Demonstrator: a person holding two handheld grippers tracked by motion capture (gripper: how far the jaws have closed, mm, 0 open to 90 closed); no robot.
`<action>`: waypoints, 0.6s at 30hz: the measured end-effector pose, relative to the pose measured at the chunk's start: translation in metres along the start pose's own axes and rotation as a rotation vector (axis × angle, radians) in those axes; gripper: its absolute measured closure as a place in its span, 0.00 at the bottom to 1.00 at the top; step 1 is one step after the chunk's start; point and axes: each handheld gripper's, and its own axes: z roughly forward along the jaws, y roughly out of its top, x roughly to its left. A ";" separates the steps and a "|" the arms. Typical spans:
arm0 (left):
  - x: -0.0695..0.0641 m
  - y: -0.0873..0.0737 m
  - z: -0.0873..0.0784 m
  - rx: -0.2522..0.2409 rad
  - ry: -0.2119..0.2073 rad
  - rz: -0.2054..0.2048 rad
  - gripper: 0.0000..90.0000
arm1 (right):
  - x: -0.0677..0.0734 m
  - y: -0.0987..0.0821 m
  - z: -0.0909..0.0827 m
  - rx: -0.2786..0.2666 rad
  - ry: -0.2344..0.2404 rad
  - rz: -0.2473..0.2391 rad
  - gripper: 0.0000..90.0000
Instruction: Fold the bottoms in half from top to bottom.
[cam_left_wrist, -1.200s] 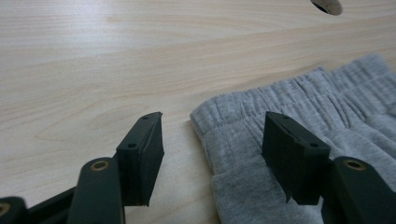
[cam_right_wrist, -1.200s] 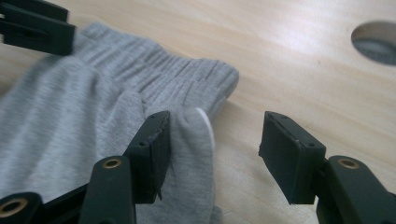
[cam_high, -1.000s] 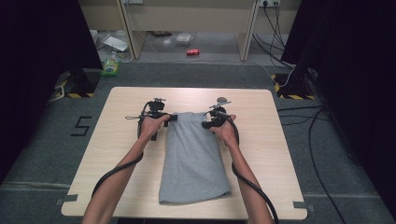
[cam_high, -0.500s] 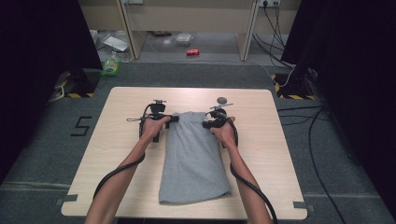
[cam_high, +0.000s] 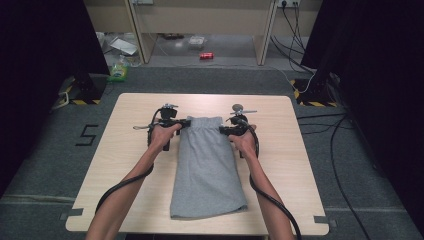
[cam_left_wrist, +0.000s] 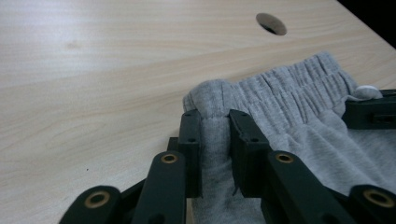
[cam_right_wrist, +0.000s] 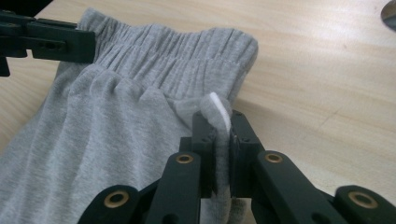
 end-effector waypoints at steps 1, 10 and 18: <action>-0.001 0.001 -0.001 -0.001 -0.002 0.006 0.84 | 0.001 0.001 -0.002 -0.010 -0.001 -0.002 0.93; -0.015 0.006 -0.020 -0.046 -0.036 0.051 0.84 | 0.010 0.011 -0.028 -0.067 0.018 -0.035 0.93; -0.039 0.005 -0.057 -0.104 -0.094 0.150 0.84 | 0.020 0.002 -0.056 -0.111 0.058 -0.075 0.93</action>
